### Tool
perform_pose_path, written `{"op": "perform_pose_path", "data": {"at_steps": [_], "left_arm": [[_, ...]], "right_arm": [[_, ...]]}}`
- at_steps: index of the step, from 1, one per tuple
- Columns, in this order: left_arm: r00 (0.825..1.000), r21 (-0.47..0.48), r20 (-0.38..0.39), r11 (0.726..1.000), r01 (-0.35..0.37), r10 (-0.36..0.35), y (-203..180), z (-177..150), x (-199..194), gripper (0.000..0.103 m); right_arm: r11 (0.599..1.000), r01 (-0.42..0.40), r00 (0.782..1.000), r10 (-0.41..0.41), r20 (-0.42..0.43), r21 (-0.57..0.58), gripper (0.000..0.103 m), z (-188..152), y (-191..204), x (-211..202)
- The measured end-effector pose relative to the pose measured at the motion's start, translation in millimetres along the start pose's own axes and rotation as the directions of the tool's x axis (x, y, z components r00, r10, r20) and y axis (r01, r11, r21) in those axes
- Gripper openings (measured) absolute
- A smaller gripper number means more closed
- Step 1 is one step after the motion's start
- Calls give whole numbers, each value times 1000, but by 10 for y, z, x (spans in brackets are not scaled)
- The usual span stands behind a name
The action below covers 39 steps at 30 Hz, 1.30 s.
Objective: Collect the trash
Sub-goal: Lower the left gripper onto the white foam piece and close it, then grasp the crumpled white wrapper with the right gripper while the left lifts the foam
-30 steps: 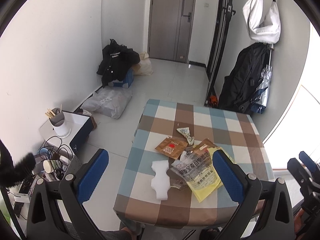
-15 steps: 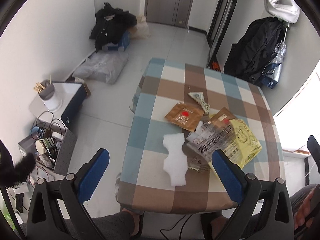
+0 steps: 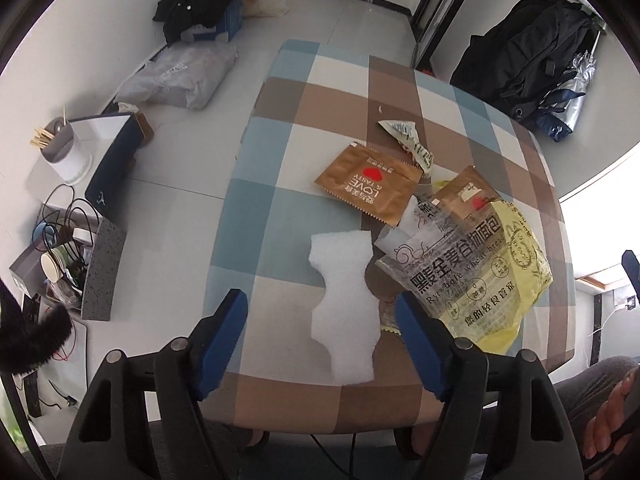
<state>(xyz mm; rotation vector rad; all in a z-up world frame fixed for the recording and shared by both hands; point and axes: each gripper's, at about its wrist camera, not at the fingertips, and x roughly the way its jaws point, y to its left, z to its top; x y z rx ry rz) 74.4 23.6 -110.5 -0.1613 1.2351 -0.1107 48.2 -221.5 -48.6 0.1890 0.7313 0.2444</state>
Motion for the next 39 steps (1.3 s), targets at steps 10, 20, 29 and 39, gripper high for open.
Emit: {"op": "perform_pose_path", "data": {"at_steps": [10,20,29,39], "left_arm": [[998,24,-28,998,-61,61,-68,28,111,45],[998,1,-46,999,-32,32,-77,29,109,30],[999,-30,39,999,23,-22,-6,65,-133,29],[982,-49,143,991,128,-120,153,138,-371,29]], "right_arm": [[999,-35,998,36,-52,21,101,-2,-61,99],[999,-50,995,51,-82,18,101,-75,-54,104],[999,-32,995,34,-95,20,97,12,-78,66],[997,-76,989,73,-126,-24,91,597,31,313]]}}
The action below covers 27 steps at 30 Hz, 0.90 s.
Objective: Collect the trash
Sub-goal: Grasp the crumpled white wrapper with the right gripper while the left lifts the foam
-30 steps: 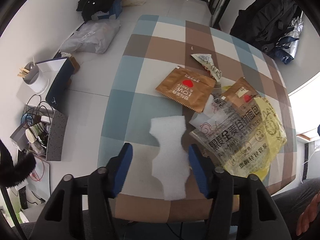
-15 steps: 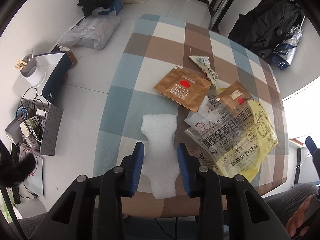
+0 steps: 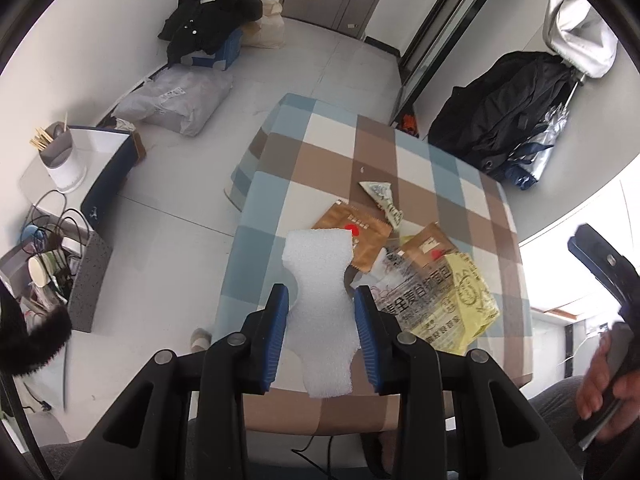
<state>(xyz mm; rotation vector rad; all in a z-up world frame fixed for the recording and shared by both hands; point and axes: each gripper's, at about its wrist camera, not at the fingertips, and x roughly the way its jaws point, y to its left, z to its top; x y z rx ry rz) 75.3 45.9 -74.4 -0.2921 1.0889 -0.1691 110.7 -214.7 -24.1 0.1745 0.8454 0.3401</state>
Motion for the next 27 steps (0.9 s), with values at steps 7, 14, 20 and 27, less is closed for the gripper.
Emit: {"op": "perform_pose_path", "data": {"at_steps": [7,14,20,27], "left_arm": [[998,-2,37,999,50,-50,36,38,-125,29],[996,-15,61,997,69,-68,108,72,-181,29],[993,-39,62,994,100,-97,186,100,-189,29],[994,-37,65,995,89,-86,196,115,-182,29]], "right_arm": [[996,-55,984,43,-173,-64,78,374,270,719],[985,-59,927,-6,-375,-161,67,383,562,1561],[983,-64,887,-23,-461,-173,59,370,619,2027],[986,-42,843,-51,-536,-160,41,294,592,2284]]}}
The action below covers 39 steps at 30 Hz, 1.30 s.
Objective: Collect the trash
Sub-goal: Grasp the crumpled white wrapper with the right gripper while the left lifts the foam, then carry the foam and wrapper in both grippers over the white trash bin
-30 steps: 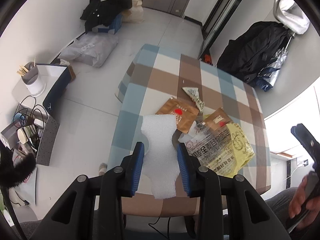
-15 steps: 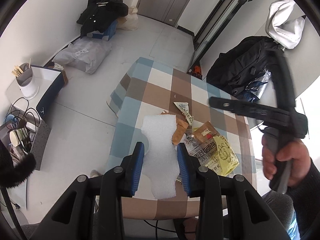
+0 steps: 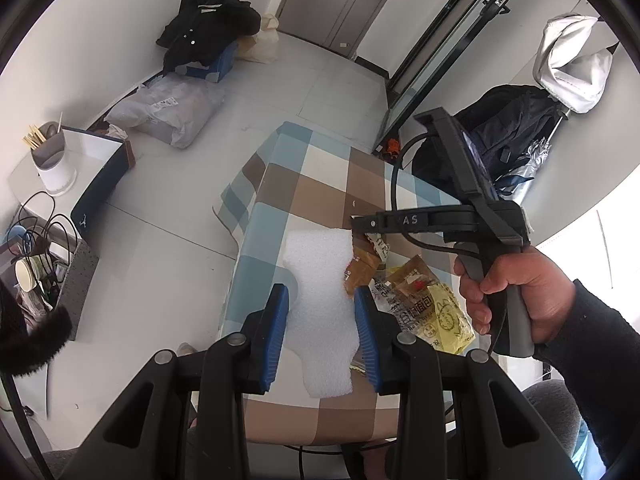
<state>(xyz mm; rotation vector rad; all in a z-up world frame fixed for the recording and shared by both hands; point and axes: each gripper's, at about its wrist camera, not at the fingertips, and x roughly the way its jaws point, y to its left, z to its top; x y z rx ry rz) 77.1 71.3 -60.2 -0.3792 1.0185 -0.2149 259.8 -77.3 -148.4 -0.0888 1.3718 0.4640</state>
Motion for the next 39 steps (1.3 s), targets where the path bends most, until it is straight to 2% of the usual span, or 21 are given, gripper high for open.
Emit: {"op": "perform_pose_path", "data": {"at_steps": [1,2,7,13,15,19,24,26,31,35,39], "left_arm": [[1000,-1,0,1000,-4,4,9,1,3,29],[1000,-4,-1,1000,-5,5,10,-4,1,29],[1000,-24,-5,1000,-11,11,29,-10,11,29],[999,-1,20,999,-43,43,-41,-33,-8,29],[997,8,32,998,-65,65,-78,-49,0,29],[997,28,33,998,-64,63,-167,-96,23,29],[995,58,61,995,-79,76,-312,-164,-6,29],[997,64,52,996,-66,62,-365,-205,0,29],[996,101,55,993,-68,63,-548,-289,-7,29],[991,197,110,976,-95,75,-864,-326,-115,29],[991,275,128,958,-79,45,-1205,-376,-199,29]], "right_arm": [[1000,17,1000,-17,-2,-5,31,3,-6,7],[999,34,999,-33,14,-19,27,-12,-2,-15],[999,19,999,-17,41,-27,26,-68,-68,-41],[998,-52,986,46,161,34,25,-231,-218,-441],[996,-79,971,72,227,26,25,-334,-255,-679],[995,-97,940,88,331,11,24,-572,-329,-1040],[990,-139,884,119,452,13,23,-979,-447,-1463],[987,-164,866,144,480,-1,23,-1117,-485,-1599],[988,-155,842,141,521,-17,23,-1453,-567,-1877],[986,-169,809,146,569,-12,23,-1796,-693,-2140],[985,-173,768,134,626,1,23,-2191,-840,-2463]]}}
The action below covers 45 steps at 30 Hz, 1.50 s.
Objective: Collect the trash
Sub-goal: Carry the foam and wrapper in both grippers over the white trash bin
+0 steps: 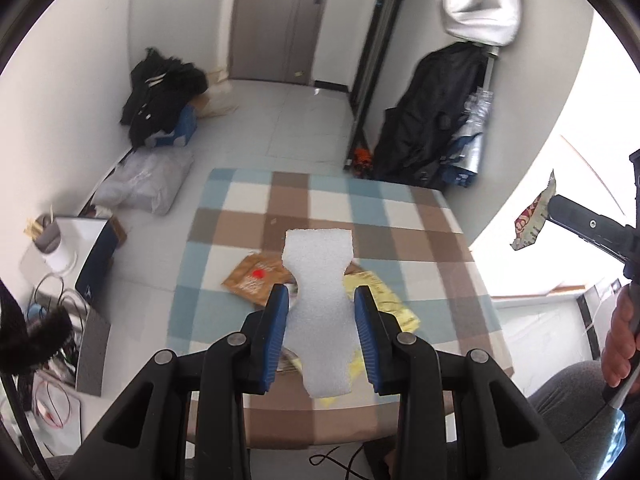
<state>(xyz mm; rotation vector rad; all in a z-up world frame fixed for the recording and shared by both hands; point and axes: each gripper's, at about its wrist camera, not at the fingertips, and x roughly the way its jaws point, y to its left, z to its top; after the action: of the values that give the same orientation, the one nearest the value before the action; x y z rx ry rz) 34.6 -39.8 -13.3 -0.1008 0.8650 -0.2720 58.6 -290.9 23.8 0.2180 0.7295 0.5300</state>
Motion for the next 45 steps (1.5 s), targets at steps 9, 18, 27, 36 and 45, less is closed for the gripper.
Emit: {"op": "perform_pose_path", "data": {"at_steps": [9,18,27,36,45], "left_arm": [[990,162,8,977,139,-142,-1016,142,-99,29],[958,264,-70,921,285,-276,-1952,242,97,29],[897,342,-316,845,411,-308,-2796,-14,751,29],[763,243,-576,830,501,-292,-3173,-275,1694,29],[687,249,-701,836,488,-192,-3435,-545,2266,29]], "right_arm": [[992,62,986,-79,148,113,23,-269,-362,-1124],[936,195,938,-265,223,292,23,-677,-932,-1920],[821,319,913,-400,78,473,23,-1350,-1726,-1962],[704,347,920,-384,-80,619,23,-2006,-2425,-1428],[593,356,930,-297,-214,722,23,-2478,-3048,-672]]}}
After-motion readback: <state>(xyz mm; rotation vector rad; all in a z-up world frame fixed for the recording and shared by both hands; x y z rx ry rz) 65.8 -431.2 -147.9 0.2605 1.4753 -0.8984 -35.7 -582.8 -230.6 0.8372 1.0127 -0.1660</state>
